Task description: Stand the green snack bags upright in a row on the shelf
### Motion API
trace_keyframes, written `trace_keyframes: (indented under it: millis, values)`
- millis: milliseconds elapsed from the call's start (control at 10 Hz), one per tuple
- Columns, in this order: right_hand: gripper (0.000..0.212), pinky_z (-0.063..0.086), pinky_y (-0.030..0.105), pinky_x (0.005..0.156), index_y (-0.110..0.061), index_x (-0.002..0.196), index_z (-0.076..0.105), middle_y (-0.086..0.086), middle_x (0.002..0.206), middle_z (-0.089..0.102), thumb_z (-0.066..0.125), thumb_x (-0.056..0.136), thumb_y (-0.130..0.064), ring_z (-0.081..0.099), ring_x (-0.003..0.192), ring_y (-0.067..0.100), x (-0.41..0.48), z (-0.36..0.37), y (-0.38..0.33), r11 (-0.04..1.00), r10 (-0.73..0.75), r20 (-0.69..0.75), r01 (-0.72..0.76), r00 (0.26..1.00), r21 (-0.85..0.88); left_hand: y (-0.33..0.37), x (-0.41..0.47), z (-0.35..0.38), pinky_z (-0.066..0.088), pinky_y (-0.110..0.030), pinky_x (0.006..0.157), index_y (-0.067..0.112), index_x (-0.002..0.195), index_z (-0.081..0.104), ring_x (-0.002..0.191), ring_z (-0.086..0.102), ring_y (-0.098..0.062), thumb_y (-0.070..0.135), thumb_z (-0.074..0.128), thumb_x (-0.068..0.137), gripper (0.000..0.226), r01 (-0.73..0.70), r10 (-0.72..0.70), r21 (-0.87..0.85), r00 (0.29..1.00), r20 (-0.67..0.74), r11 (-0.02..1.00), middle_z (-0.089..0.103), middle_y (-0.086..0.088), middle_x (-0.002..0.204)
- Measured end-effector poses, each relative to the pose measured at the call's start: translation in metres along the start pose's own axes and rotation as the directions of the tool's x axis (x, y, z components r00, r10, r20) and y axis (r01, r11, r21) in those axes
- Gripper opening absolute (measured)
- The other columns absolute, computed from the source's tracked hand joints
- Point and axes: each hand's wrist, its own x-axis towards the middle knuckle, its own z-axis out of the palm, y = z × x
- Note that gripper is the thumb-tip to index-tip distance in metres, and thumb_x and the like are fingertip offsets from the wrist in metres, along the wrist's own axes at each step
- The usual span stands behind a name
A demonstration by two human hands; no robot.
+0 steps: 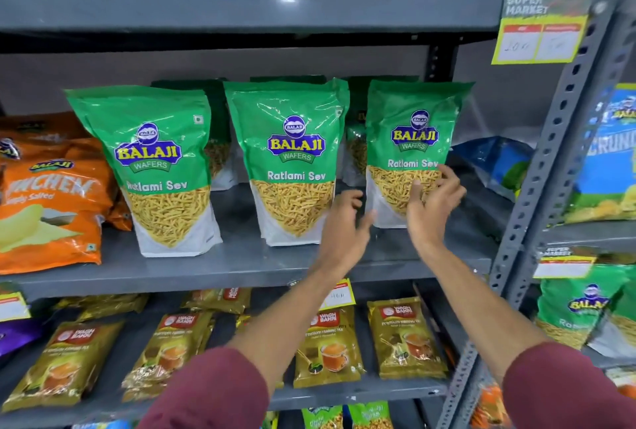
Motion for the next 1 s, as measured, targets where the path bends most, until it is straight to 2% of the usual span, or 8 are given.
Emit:
trace_keyframes:
  millis: [100,200,300,500,700,800,900,1000]
  values:
    - [0.057,0.024,0.052,0.117,-0.012,0.151,0.025,0.024,0.156,0.024,0.048,0.102,-0.028,0.024,0.144,0.032,0.019,-0.003,0.019,0.994,0.109,0.066,-0.107,0.992,-0.038,0.005,0.021,0.025,0.042,-0.042,0.107,0.009,0.143,0.036,0.129,0.051,-0.030,0.030,0.060,0.094,0.059,0.129,-0.129,0.006,0.991,0.038,0.992,0.049,-0.012,0.142]
    - [0.060,0.024,0.042,0.120,-0.017,0.158,0.012,0.010,0.163,0.027,0.031,0.106,-0.040,0.027,0.150,0.027,0.031,-0.015,0.041,0.975,0.221,0.310,-0.218,0.925,-0.046,0.004,0.049,0.048,0.032,-0.035,0.114,0.010,0.156,0.014,0.145,0.035,-0.029,0.026,0.060,0.094,0.079,0.316,-0.308,-0.088,0.947,0.092,0.945,0.032,-0.011,0.159]
    - [0.051,0.031,0.032,0.109,-0.018,0.154,0.026,0.006,0.150,0.043,0.031,0.107,-0.039,0.041,0.137,0.021,0.030,-0.021,0.045,0.963,0.258,0.402,-0.266,0.878,-0.039,-0.001,0.057,0.055,0.033,-0.032,0.111,0.013,0.154,0.023,0.144,0.038,-0.028,0.025,0.057,0.096,0.068,0.371,-0.353,-0.070,0.916,0.190,0.926,0.037,-0.008,0.157]
    - [0.044,0.041,0.042,0.109,-0.027,0.139,0.047,0.001,0.139,0.059,0.041,0.102,-0.049,0.053,0.130,0.024,0.029,-0.031,0.056,0.955,0.286,0.425,-0.292,0.859,-0.052,-0.015,0.045,0.065,0.043,-0.041,0.106,0.011,0.140,0.041,0.133,0.050,-0.030,0.021,0.052,0.096,0.046,0.288,-0.290,0.037,0.946,0.147,0.957,0.052,-0.009,0.143]
    - [0.034,0.045,0.041,0.105,-0.019,0.131,0.055,0.001,0.125,0.067,0.049,0.102,-0.037,0.059,0.122,0.024,0.023,-0.045,0.062,0.974,0.227,0.434,-0.199,0.872,-0.110,-0.023,0.031,0.057,0.045,-0.049,0.104,0.011,0.142,0.033,0.129,0.053,-0.031,0.029,0.048,0.097,0.051,0.217,-0.241,0.145,0.955,0.174,0.965,0.049,-0.009,0.144]
    - [0.038,0.044,0.039,0.104,-0.016,0.136,0.053,0.007,0.130,0.065,0.048,0.103,-0.034,0.057,0.128,0.029,0.018,-0.048,0.051,0.972,0.231,0.434,-0.184,0.871,-0.148,-0.019,0.025,0.044,0.044,-0.049,0.105,0.010,0.143,0.031,0.131,0.051,-0.031,0.033,0.049,0.096,0.055,0.227,-0.264,0.176,0.936,0.231,0.958,0.049,-0.010,0.145]
    - [0.049,0.038,0.040,0.108,-0.015,0.145,0.044,0.010,0.144,0.056,0.049,0.102,-0.037,0.048,0.137,0.030,0.006,-0.051,0.040,0.982,0.145,0.356,-0.089,0.923,-0.168,-0.009,0.019,0.033,0.038,-0.046,0.113,0.008,0.153,0.018,0.143,0.040,-0.030,0.036,0.048,0.097,0.070,0.199,-0.260,0.227,0.925,0.278,0.953,0.034,-0.010,0.159]
    - [0.063,0.021,0.043,0.116,-0.022,0.156,0.025,0.002,0.163,0.027,0.048,0.101,-0.043,0.027,0.149,0.019,-0.025,-0.048,0.015,0.956,-0.218,0.172,0.245,0.961,-0.159,0.006,-0.002,0.007,0.042,-0.043,0.109,0.009,0.155,0.017,0.140,0.044,-0.029,0.035,0.047,0.099,0.068,-0.021,-0.024,0.261,0.985,0.169,0.965,0.031,-0.007,0.161]
